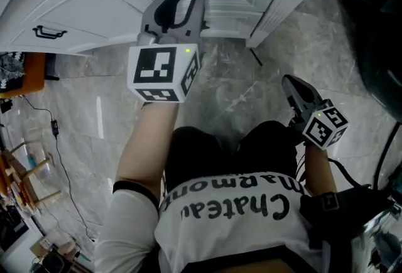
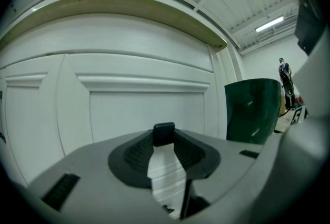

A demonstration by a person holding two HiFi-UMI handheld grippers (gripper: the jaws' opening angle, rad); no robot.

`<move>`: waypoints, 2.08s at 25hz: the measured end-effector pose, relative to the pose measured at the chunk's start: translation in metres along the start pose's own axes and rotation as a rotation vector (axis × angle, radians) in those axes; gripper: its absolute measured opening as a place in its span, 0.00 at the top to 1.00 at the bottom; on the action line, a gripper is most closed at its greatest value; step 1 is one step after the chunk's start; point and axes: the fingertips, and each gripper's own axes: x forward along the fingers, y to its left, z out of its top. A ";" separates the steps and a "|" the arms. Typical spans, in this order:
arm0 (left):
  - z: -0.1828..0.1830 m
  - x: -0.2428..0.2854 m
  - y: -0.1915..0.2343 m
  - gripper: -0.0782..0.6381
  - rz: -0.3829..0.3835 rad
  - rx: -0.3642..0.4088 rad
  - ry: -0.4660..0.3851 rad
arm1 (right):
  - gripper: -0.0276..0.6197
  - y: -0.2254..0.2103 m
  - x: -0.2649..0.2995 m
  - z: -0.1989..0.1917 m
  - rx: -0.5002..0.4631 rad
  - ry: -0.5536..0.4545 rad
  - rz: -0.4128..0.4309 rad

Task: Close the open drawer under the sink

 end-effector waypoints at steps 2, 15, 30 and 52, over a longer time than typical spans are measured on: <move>-0.001 -0.001 0.000 0.72 -0.001 0.006 0.011 | 0.94 0.013 -0.004 0.004 0.022 0.039 0.007; -0.004 -0.004 -0.003 0.72 -0.085 -0.019 0.288 | 0.94 0.104 -0.099 0.055 0.137 0.210 -0.032; 0.084 -0.084 -0.022 0.82 -0.103 -0.070 0.372 | 0.94 0.204 -0.125 0.156 0.091 0.179 0.053; 0.332 -0.201 -0.051 0.88 -0.144 -0.139 0.164 | 0.94 0.374 -0.171 0.359 -0.127 -0.057 0.265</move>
